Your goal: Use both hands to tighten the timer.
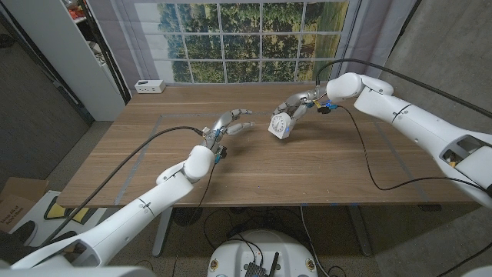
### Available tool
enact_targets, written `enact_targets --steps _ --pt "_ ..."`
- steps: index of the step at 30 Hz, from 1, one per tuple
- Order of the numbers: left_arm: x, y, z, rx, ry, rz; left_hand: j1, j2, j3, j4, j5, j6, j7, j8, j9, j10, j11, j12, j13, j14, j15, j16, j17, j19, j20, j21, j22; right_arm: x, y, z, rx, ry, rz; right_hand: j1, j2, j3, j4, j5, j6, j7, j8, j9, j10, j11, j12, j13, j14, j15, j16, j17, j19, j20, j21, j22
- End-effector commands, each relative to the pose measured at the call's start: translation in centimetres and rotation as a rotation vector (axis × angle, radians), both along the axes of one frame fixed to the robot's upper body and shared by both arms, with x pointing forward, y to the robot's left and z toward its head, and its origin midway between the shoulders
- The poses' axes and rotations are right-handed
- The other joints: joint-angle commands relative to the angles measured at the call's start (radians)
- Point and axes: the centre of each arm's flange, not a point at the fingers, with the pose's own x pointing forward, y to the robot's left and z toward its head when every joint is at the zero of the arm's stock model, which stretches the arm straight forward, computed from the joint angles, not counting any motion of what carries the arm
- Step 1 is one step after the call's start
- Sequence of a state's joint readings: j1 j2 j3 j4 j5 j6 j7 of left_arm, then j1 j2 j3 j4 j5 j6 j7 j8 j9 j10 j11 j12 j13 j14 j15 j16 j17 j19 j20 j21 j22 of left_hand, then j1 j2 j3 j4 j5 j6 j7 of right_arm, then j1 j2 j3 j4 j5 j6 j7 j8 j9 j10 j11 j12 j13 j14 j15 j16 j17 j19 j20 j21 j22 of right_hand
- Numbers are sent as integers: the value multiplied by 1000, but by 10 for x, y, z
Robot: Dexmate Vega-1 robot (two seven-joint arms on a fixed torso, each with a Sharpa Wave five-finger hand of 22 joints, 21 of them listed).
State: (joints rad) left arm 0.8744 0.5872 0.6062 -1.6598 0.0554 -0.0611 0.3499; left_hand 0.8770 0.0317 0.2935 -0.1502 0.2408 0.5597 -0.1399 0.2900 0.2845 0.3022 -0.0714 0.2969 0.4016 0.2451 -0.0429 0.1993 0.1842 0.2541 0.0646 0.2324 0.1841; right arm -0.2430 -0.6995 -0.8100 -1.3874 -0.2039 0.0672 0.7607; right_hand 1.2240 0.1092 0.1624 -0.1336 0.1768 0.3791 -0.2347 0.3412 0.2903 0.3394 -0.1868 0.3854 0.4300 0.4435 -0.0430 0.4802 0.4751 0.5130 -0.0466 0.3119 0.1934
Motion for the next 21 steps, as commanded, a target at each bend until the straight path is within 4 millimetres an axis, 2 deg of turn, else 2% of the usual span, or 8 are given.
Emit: enact_targets --steps 1,6,8,11,16,21 --pt "4 -24 8 -9 -84 -38 8 -7 -9 5 12 32 3 17 7 21 -1 12 5 13 -22 7 6 3 8 -6 3 -7 -5 11 132 128 -19 -31 15 -1 9 2 30 18 2 7 49 56 11 63 14 -180 -9 -1 9 -32 6 3" --pt "2 -31 10 -19 -109 -48 9 -7 -13 8 17 53 3 25 10 30 -3 16 7 20 -28 10 8 9 3 -5 3 -9 -7 14 188 176 -21 -33 14 -2 8 2 37 14 4 9 47 63 12 66 17 -180 -10 0 10 -31 7 3" --pt "2 -33 11 -27 -114 -54 10 -6 -14 9 19 58 4 27 11 34 -1 18 8 22 -32 11 9 10 3 -5 4 -10 -8 14 207 184 -21 -37 13 -2 8 2 33 28 1 10 48 68 13 68 19 -180 -13 -1 12 -29 8 3" --pt "2 -37 12 -36 -118 -61 12 -4 -15 11 22 72 3 33 13 37 0 19 9 25 -35 12 10 10 2 -5 4 -12 -8 15 236 200 -19 -39 13 -3 9 2 33 29 0 10 50 72 15 69 20 -180 -12 -1 12 -28 9 3" --pt "2 -44 12 -43 -127 -67 17 -2 -17 12 26 86 0 38 17 42 0 21 11 28 -36 13 12 12 0 -5 4 -13 -11 14 276 233 -18 -41 16 -2 8 3 48 14 5 13 58 80 20 72 26 -178 -10 2 16 -27 11 3" --pt "1 -47 11 -49 -134 -66 23 -1 -20 13 31 109 5 47 21 50 -4 25 14 34 -40 15 14 12 1 -6 5 -10 -15 12 323 289 -10 -43 16 -2 7 4 50 15 4 14 65 87 23 75 33 -178 -11 1 21 -26 14 3"
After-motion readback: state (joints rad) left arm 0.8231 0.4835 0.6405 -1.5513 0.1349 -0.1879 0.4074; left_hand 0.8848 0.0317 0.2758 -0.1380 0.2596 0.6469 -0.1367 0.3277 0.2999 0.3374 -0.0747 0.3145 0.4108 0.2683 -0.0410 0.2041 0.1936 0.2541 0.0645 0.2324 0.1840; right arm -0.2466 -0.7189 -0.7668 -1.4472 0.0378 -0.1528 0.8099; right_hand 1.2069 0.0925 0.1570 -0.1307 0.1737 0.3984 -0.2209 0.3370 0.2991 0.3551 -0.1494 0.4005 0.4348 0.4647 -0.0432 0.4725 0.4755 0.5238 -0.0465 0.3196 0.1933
